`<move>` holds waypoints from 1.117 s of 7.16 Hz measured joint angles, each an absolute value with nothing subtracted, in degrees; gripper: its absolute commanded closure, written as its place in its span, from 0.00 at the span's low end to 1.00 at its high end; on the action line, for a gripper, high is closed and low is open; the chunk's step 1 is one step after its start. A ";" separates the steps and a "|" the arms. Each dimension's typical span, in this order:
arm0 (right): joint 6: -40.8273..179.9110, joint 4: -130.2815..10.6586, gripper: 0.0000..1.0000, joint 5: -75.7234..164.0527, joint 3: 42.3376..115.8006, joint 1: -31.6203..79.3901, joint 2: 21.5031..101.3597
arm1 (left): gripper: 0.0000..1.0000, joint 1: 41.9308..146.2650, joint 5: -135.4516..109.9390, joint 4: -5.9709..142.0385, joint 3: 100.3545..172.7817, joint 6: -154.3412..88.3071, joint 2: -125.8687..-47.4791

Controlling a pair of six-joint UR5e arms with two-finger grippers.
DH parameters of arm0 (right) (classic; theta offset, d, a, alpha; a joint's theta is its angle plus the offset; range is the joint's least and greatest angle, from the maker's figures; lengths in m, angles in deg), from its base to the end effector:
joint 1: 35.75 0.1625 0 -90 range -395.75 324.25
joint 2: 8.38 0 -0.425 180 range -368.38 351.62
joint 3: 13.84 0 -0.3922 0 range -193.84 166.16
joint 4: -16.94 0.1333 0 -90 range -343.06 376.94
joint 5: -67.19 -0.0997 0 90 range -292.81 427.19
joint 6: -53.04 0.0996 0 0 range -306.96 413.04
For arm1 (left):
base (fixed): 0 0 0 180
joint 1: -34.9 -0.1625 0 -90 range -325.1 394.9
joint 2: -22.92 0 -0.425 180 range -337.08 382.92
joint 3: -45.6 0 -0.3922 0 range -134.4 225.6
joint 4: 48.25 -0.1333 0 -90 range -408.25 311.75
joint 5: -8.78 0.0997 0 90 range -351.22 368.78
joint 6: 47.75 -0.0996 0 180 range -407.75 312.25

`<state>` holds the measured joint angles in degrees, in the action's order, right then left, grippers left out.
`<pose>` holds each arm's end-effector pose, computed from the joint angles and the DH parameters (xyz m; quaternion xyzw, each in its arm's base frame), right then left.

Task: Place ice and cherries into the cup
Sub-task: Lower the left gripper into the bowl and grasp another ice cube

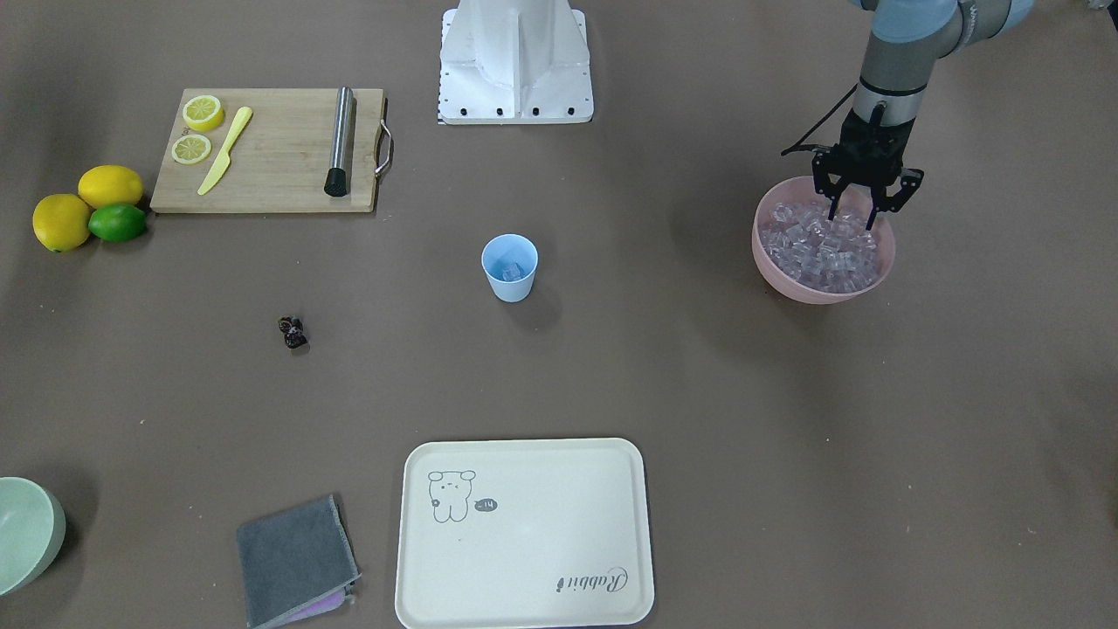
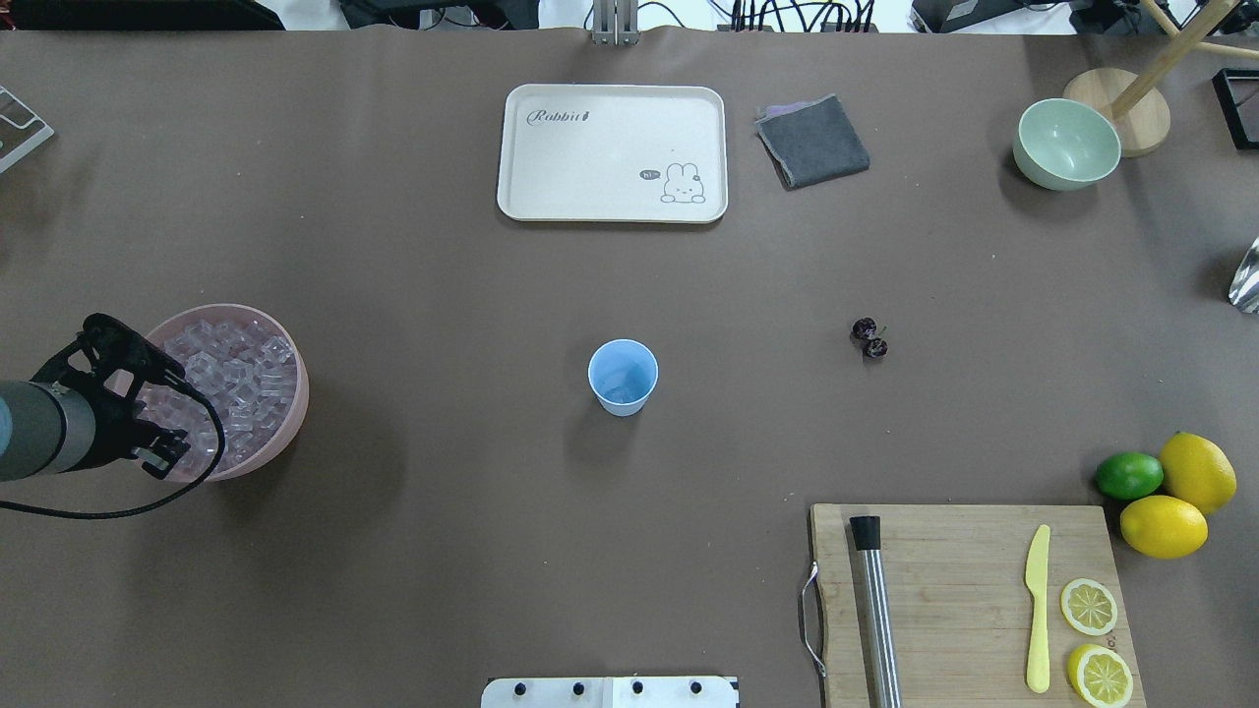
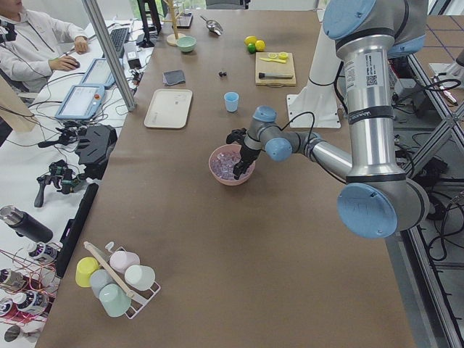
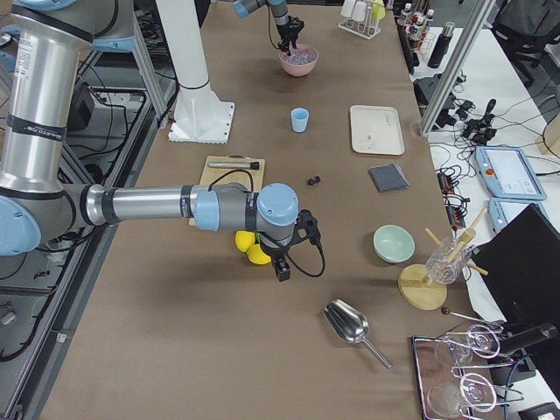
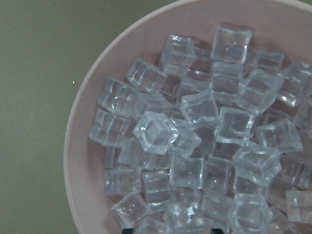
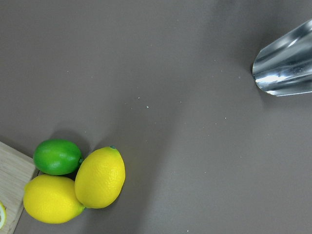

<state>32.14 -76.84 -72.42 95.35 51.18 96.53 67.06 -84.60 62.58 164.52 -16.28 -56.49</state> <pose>0.0369 -0.3845 0.6076 0.0689 -0.4138 -0.1903 0.8876 0.2998 -0.3390 0.4711 0.2188 0.2552 0.2244 0.9147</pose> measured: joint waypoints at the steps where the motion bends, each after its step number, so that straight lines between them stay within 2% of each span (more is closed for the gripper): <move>1: 32.18 -76.84 0.00 -72.47 95.35 51.18 96.56 | 0.64 66.92 -84.55 62.56 164.44 -16.28 -56.48; 2: 32.20 -76.84 0.00 -72.56 95.35 51.18 96.56 | 0.90 66.71 -84.42 62.53 164.41 -16.26 -56.46; 3: 32.21 -76.84 0.00 -72.69 95.36 51.18 96.56 | 1.00 66.55 -84.24 62.50 164.45 -16.23 -56.42; 8: 32.16 -76.77 0.00 -74.07 95.69 51.18 97.01 | 1.00 66.75 -84.50 61.96 166.21 -16.21 -56.03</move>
